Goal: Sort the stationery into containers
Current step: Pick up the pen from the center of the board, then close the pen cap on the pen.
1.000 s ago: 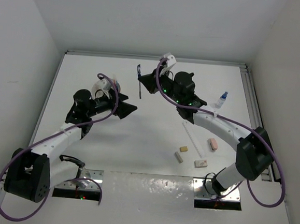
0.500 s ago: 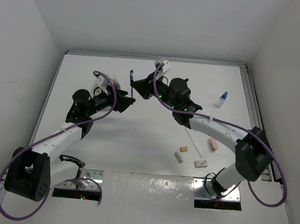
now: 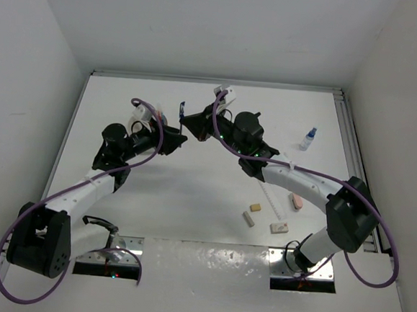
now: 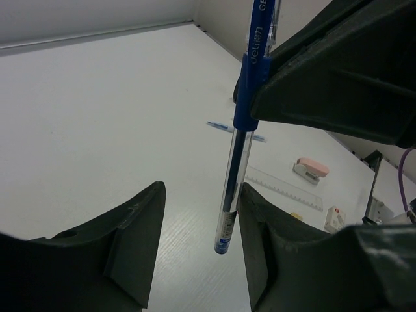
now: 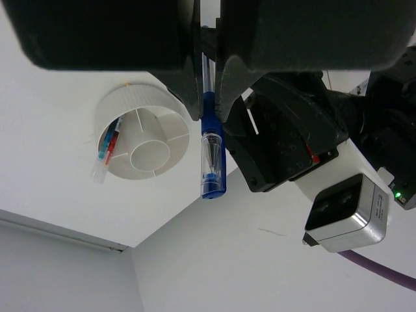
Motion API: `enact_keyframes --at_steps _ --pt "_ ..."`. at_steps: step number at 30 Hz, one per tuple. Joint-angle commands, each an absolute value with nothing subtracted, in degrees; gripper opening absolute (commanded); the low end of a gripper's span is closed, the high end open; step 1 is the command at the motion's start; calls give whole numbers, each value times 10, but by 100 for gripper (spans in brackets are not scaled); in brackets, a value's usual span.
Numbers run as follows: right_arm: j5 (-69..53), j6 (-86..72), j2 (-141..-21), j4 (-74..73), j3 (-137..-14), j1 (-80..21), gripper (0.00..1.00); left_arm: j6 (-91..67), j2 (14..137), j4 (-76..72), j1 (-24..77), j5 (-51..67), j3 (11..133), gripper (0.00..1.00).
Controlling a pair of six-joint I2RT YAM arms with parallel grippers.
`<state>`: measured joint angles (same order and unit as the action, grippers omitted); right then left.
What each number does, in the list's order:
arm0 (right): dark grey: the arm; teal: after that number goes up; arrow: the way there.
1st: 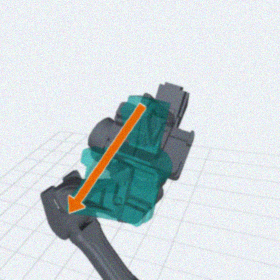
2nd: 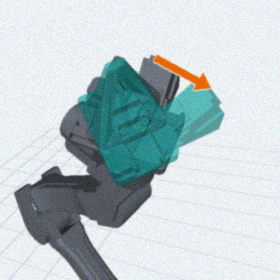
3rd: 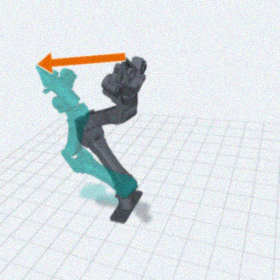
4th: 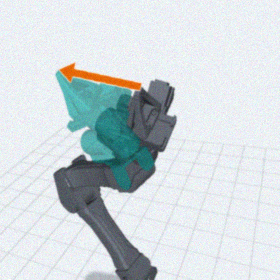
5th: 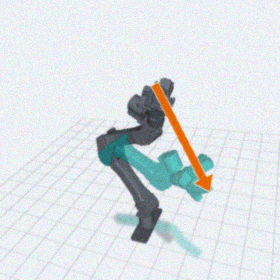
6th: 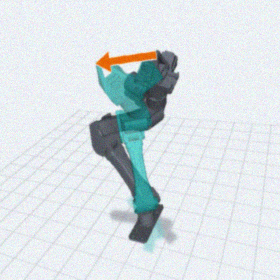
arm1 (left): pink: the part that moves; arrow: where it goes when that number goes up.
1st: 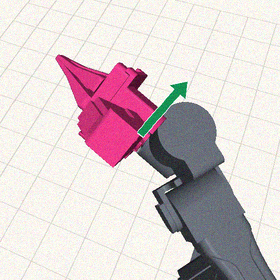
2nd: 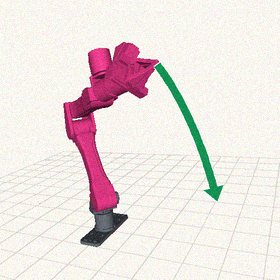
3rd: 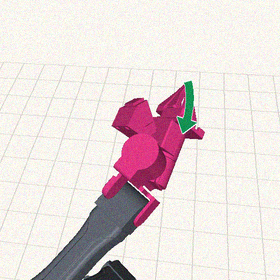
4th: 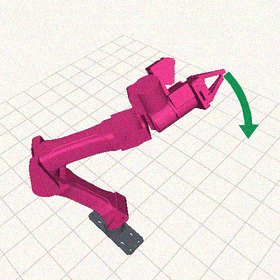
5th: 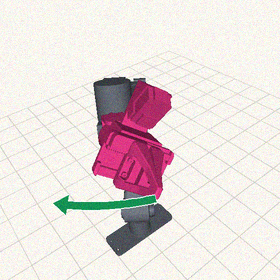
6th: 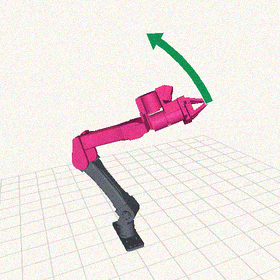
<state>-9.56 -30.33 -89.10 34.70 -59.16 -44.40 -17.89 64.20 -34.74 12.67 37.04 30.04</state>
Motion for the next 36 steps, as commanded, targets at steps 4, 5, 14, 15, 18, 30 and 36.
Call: enact_keyframes --at_steps 4,5,14,15,18,30,36 --pt "-110 -328 -893 398 -592 -455 0 -173 642 -365 128 356 323 44" --pt "-110 -328 -893 400 -592 -457 0 -176 642 -365 128 354 323 44" --pt "-113 -329 -892 403 -583 -461 0 -172 641 -357 126 342 325 58" --pt "-114 -328 -891 403 -582 -461 0 -171 640 -353 126 341 325 60" --pt "-114 -325 -891 400 -584 -461 0 -164 638 -345 126 339 327 61" --pt "-116 -337 -897 407 -575 -463 0 -166 637 -354 124 347 327 9" --pt "-134 -332 -904 404 -579 -463 2 -180 633 -367 126 345 321 0"
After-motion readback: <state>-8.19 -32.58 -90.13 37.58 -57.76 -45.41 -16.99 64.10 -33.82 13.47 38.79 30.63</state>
